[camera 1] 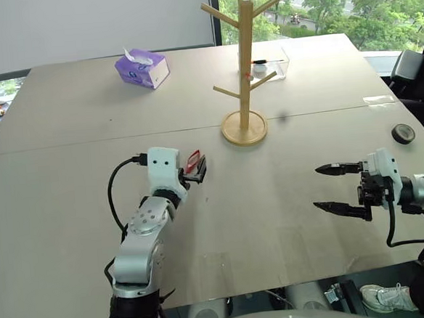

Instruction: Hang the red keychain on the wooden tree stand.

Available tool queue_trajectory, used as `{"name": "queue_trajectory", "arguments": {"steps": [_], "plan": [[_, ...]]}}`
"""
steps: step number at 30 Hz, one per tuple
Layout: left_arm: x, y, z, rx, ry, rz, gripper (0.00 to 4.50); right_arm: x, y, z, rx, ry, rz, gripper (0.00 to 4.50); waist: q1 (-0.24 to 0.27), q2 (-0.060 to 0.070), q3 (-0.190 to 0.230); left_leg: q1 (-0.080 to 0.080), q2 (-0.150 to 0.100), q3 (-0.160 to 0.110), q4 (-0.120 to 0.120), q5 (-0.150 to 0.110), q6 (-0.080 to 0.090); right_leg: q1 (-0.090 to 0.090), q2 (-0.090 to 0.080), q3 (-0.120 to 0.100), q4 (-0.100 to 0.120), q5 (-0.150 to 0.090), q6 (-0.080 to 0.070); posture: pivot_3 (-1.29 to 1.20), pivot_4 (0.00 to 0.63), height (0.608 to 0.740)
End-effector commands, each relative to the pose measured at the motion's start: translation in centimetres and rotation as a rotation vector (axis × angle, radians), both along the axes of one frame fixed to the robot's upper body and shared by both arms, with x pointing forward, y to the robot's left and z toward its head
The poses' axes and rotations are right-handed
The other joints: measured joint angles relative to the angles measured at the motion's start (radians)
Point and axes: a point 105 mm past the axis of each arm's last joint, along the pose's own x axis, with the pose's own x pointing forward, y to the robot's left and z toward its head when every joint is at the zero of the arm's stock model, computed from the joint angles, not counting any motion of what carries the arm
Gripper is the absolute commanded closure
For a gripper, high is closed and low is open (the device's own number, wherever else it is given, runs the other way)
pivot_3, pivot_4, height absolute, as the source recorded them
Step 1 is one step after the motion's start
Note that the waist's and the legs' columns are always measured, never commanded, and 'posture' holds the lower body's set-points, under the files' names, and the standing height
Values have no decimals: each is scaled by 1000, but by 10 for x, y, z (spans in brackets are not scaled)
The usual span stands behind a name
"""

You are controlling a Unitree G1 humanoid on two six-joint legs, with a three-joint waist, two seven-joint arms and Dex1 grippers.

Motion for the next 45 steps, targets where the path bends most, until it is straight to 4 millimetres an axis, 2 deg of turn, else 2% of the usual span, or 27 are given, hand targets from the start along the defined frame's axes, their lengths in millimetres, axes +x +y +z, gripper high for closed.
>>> {"name": "queue_trajectory", "arguments": {"steps": [1,5,14,18,25,31,33,37,40,45], "plan": [[-2,0,5,11,13,8,0,1,-3,8,-21,-52,11,24,1,0,0,0,0,0,0,0,0,0,0,0,0,0,0,0,150,740],[-1,-4,-5,53,76,-43,0,3,-2,8,-16,-61,5,24,5,0,0,0,0,0,0,0,0,0,0,0,0,0,0,0,150,740],[0,6,-16,111,168,-44,0,5,-2,8,-18,-88,-21,24,12,0,0,0,0,0,0,0,0,0,0,0,0,0,0,0,150,740],[-3,4,-21,120,197,-63,1201,6,-2,8,-14,-92,-28,0,11,0,0,1,0,0,0,0,0,1,0,0,0,0,0,0,150,740],[-5,4,-20,107,202,-62,4341,6,-2,10,-9,-95,-26,0,12,0,0,1,0,0,1,0,0,1,0,0,1,0,-1,0,150,740],[-4,2,-16,90,177,-68,4434,8,-2,15,0,-100,-25,0,12,0,0,1,0,0,1,0,0,1,0,0,1,0,-1,0,150,740],[-1,-3,0,66,93,-84,4434,10,-2,25,39,-106,-38,0,12,0,0,1,0,0,1,0,0,1,0,0,1,0,-1,0,150,740],[1,-22,48,11,-129,-178,4434,16,-1,59,120,-136,-62,0,13,0,0,0,0,0,2,0,0,1,0,0,1,0,-1,0,150,740],[-8,-50,92,-27,-338,-322,4434,16,0,95,164,-172,-57,0,14,0,0,0,0,-1,2,0,0,2,0,-1,1,1,-1,0,150,740],[-24,-65,134,-85,-543,-420,4434,13,3,132,193,-191,-42,0,14,0,0,0,0,-2,2,0,0,4,-1,-2,-1,1,-1,0,150,740]]}}
